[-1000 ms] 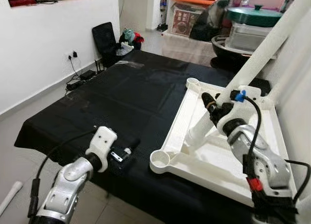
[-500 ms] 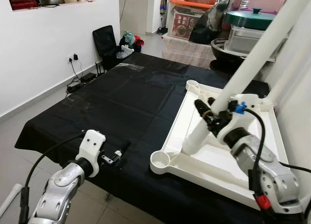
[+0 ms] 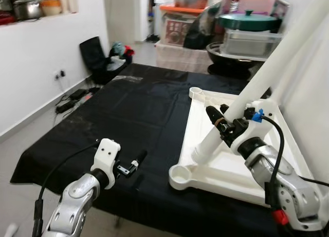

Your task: Building children table

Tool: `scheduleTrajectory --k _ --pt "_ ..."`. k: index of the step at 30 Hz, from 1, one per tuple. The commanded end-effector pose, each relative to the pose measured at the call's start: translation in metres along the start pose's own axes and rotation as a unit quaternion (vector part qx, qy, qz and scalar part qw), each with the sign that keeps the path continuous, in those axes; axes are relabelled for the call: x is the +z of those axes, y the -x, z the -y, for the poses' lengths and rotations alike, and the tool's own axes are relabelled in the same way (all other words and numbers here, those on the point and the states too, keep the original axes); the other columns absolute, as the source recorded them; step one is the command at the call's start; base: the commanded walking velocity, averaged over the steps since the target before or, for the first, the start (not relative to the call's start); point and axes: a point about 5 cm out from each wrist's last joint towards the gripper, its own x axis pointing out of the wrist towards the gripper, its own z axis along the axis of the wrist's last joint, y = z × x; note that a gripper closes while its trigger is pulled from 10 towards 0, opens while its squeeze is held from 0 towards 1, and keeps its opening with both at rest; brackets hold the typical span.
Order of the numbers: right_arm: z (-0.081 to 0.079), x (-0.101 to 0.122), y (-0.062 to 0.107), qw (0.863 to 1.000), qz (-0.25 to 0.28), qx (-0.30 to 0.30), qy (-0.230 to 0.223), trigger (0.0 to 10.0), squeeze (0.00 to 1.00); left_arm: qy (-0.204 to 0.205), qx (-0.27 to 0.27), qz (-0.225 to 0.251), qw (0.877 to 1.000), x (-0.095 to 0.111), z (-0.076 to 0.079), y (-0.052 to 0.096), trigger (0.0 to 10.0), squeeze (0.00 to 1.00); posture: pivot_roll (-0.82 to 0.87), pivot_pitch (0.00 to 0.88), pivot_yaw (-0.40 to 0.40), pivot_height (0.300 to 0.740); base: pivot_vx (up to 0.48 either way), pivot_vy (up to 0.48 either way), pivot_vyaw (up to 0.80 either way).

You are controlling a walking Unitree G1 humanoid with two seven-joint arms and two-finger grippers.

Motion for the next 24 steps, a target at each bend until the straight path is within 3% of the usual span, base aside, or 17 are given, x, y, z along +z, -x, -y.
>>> scheduleTrajectory --k 1,8,11,16,22,24 --pt "0.002 0.006 0.0 1.0 0.012 -0.001 0.004 0.0 0.0 0.008 -0.006 0.006 1.0 0.003 0.004 -0.003 10.0 0.0 0.05 0.0 -0.093 0.74 0.0 0.48 -0.8" --pt "-0.001 0.006 -0.001 1.0 0.011 0.009 0.01 0.0 0.0 0.015 0.001 0.011 1.0 0.004 0.005 -0.004 10.0 0.0 0.05 0.0 -0.094 0.74 0.0 0.431 -0.8" --pt "-0.002 0.006 -0.001 1.0 0.008 0.01 0.018 0.0 0.0 0.015 0.003 0.014 1.0 0.005 0.005 -0.004 10.0 0.0 0.05 0.0 -0.098 0.74 0.0 0.0 -0.71" --pt "0.0 0.003 -0.002 0.999 0.003 0.003 0.04 0.0 0.0 0.013 0.012 0.026 1.0 0.009 0.004 -0.006 10.0 0.0 0.05 0.0 -0.094 0.74 0.0 0.0 0.0" --pt "-0.01 0.002 -0.005 0.997 -0.002 0.049 0.062 0.0 0.0 0.011 0.013 0.026 1.0 0.01 0.006 -0.01 10.0 0.0 0.05 0.0 -0.092 0.74 0.0 0.0 0.0" --pt "-0.006 0.001 -0.004 0.995 -0.011 0.069 0.077 0.0 0.0 0.01 0.014 0.025 1.0 0.01 0.007 -0.01 10.0 0.0 0.05 0.0 -0.093 0.74 0.0 0.0 0.0"
